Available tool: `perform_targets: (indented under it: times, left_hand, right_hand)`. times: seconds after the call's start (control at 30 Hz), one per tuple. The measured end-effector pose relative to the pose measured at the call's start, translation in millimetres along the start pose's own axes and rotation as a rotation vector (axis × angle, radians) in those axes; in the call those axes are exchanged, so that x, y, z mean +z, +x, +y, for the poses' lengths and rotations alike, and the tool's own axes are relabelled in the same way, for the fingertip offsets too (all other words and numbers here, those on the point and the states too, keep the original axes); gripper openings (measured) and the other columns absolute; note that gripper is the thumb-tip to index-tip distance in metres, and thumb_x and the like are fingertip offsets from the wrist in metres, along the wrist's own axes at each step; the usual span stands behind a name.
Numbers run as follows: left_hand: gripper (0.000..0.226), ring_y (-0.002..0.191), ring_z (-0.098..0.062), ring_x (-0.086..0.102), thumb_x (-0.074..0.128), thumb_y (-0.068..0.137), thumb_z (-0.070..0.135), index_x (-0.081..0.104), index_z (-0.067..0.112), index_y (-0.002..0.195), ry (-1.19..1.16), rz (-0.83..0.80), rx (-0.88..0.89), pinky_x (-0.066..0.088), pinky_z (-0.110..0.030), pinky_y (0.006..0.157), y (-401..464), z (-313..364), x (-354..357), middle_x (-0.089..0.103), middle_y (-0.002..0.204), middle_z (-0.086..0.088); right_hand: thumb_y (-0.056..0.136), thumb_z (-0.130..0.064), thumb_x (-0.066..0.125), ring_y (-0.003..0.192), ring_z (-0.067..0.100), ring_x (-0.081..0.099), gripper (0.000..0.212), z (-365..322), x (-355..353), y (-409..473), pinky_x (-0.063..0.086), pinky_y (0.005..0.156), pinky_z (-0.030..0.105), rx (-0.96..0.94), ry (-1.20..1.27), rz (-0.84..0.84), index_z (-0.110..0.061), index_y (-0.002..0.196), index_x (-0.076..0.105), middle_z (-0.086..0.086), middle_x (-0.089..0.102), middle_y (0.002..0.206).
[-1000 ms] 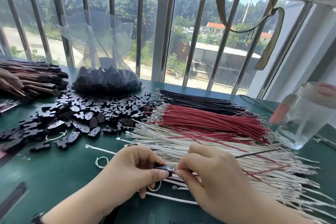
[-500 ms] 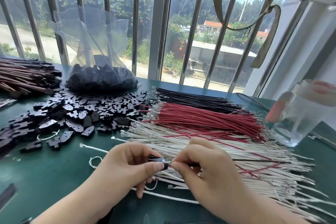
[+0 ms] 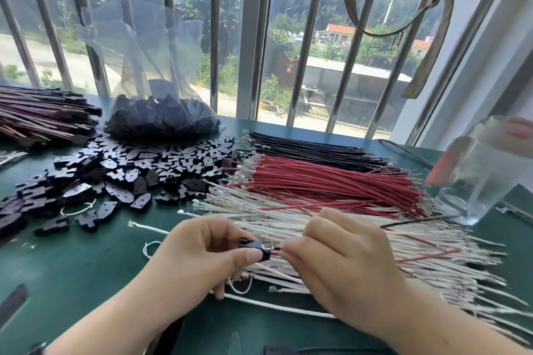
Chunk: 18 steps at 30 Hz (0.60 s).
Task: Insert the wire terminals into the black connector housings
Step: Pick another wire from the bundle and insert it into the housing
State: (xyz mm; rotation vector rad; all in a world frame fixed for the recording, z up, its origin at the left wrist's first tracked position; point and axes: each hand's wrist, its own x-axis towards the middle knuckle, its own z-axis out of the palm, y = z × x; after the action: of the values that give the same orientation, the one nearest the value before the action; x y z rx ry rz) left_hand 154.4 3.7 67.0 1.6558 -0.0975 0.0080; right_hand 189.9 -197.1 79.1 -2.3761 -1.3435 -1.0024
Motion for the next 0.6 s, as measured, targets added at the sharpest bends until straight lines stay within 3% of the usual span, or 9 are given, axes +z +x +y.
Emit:
perform_targets:
  times: [0.07, 0.2, 0.33, 0.4, 0.5, 0.6]
  left_hand:
    - [0.026, 0.036, -0.01, 0.047, 0.075, 0.05, 0.036, 0.074, 0.02, 0.071, -0.011, -0.003, -0.002, 0.039, -0.018, 0.037, -1.1, 0.1, -0.3, 0.06, 0.05, -0.003]
    - [0.021, 0.036, -0.006, 0.048, 0.075, 0.053, 0.032, 0.074, 0.021, 0.071, -0.039, -0.023, -0.023, 0.039, -0.017, 0.036, -1.4, 1.3, 1.3, 0.059, 0.049, -0.001]
    - [0.017, 0.035, -0.007, 0.046, 0.084, 0.058, 0.029, 0.073, 0.02, 0.066, -0.121, -0.024, -0.079, 0.037, -0.017, 0.035, -1.5, 1.5, 0.9, 0.056, 0.047, -0.001]
    - [0.013, 0.037, -0.008, 0.046, 0.082, 0.061, 0.027, 0.073, 0.021, 0.068, -0.085, 0.005, -0.083, 0.038, -0.018, 0.036, -2.0, 0.0, 0.7, 0.057, 0.049, -0.001]
    - [0.014, 0.045, -0.006, 0.047, 0.078, 0.071, 0.02, 0.072, 0.032, 0.073, 0.068, 0.094, -0.003, 0.039, -0.015, 0.041, -0.5, -4.1, -0.3, 0.064, 0.056, 0.004]
    - [0.017, 0.048, -0.004, 0.047, 0.077, 0.073, 0.018, 0.073, 0.035, 0.073, 0.093, 0.081, 0.055, 0.038, -0.011, 0.045, -2.5, -3.1, 1.6, 0.066, 0.06, 0.006]
  right_hand:
    - [0.087, -0.022, 0.063, 0.056, 0.017, 0.047, 0.017, 1.4, -0.6, -0.3, 0.037, 0.047, 0.028, -0.016, -0.004, 0.011, -0.016, 0.072, 0.069, -0.003, 0.053, 0.064]
    - [0.085, -0.027, 0.064, 0.06, 0.006, 0.048, 0.009, 7.4, -2.9, 1.9, 0.036, 0.052, 0.019, 0.129, 0.225, -0.091, -0.024, 0.079, 0.069, -0.012, 0.054, 0.07]
    - [0.087, -0.021, 0.061, 0.05, 0.017, 0.039, 0.019, 2.4, -5.9, 4.1, 0.03, 0.042, 0.026, -0.092, -0.046, -0.01, -0.016, 0.071, 0.069, -0.001, 0.046, 0.06]
    - [0.086, -0.019, 0.062, 0.048, 0.018, 0.04, 0.017, -0.4, -3.0, 4.9, 0.032, 0.039, 0.028, -0.116, -0.109, 0.002, -0.015, 0.07, 0.068, -0.001, 0.047, 0.059]
    - [0.086, -0.028, 0.057, 0.053, 0.011, 0.047, 0.014, 0.4, -2.3, 7.6, 0.036, 0.045, 0.023, 0.04, 0.033, -0.118, -0.023, 0.076, 0.067, -0.009, 0.052, 0.067]
    - [0.081, -0.028, 0.064, 0.058, -0.001, 0.046, 0.004, 3.1, -1.8, 8.8, 0.041, 0.048, 0.022, 0.194, 0.289, -0.15, -0.03, 0.078, 0.062, -0.019, 0.049, 0.07]
